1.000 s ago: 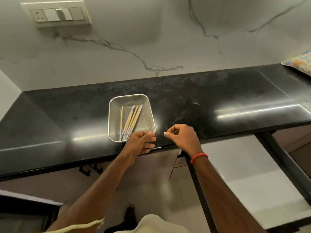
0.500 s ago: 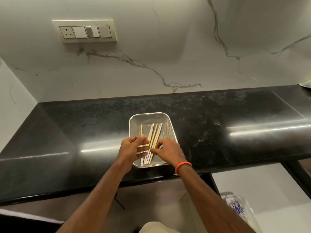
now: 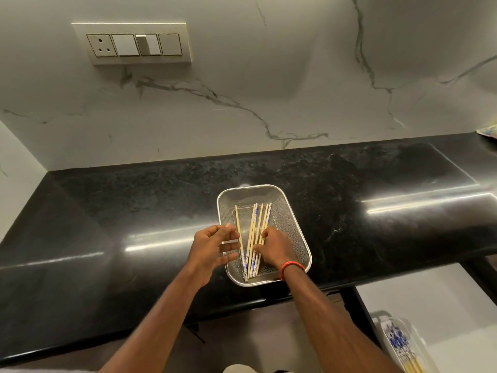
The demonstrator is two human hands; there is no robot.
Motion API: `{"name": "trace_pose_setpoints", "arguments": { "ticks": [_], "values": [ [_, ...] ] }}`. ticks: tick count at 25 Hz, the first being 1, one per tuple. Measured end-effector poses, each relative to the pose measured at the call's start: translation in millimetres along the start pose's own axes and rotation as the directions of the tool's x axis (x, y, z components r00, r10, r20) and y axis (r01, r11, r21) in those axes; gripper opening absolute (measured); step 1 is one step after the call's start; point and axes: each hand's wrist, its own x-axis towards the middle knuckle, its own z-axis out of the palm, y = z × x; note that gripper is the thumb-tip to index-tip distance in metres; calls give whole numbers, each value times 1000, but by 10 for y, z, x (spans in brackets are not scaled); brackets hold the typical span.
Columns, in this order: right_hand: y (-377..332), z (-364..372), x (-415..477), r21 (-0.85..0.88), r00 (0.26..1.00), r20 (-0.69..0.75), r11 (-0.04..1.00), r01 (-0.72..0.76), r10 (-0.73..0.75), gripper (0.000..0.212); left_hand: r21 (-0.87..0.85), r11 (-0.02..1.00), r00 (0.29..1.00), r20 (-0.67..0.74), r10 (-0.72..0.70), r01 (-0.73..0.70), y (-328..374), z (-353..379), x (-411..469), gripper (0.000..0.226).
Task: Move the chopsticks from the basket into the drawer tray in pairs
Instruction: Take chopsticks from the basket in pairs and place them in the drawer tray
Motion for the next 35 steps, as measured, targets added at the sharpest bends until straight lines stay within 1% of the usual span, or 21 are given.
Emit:
{"name": "trace_pose_setpoints", "arguments": {
  "ticks": [3,5,9,11,13,14,16,18,22,25,27,30,32,35],
  "values": [
    [0,48,46,37,1000,0,999,20,-20,37,-20,1000,1000,18,5,-5,42,-7,62,24],
    [5,50,54,77,1000,1,997,-8,8,40,-18,1000,1000,29,3,-2,55,-5,95,25],
    [-5,-63,17,258,996,-16,963,-82,89,40,-12,1000,999,52,-9,9,74,26,180,25],
    [-60,-191,-66,428,995,-32,901,-72,95,39,-6,1000,997,72,-13,14,75,69,224,23],
    [-149,-312,-194,614,998,-18,788,-35,59,36,-12,999,994,106,-33,35,65,130,257,22],
    [-187,-351,-265,670,1000,-4,742,-17,26,33,-22,998,990,132,-50,53,61,169,264,23],
    [-240,-383,-396,713,999,30,701,10,-45,28,-39,996,978,196,-69,78,57,251,267,22],
    [-262,-379,-496,714,995,51,700,26,-88,28,-27,998,974,221,-57,65,32,319,273,19],
    [-216,-417,-503,701,991,66,712,35,-114,22,-9,999,988,143,-50,51,12,329,282,9],
    [-151,-447,-379,659,998,55,752,-24,-16,22,-41,997,992,109,-60,65,49,266,296,13],
    [-106,-437,-264,556,997,54,827,-77,56,20,-48,996,993,99,-65,70,62,230,297,16],
    [-68,-363,-105,322,994,50,940,-108,97,18,-62,995,993,91,-75,81,66,188,277,17],
    [-71,-267,-26,227,994,28,968,-112,108,24,-63,994,993,86,-80,86,61,160,265,19],
    [-75,-107,50,221,994,13,969,-110,110,38,-58,994,993,78,-89,94,68,112,249,20]
  ]
}}
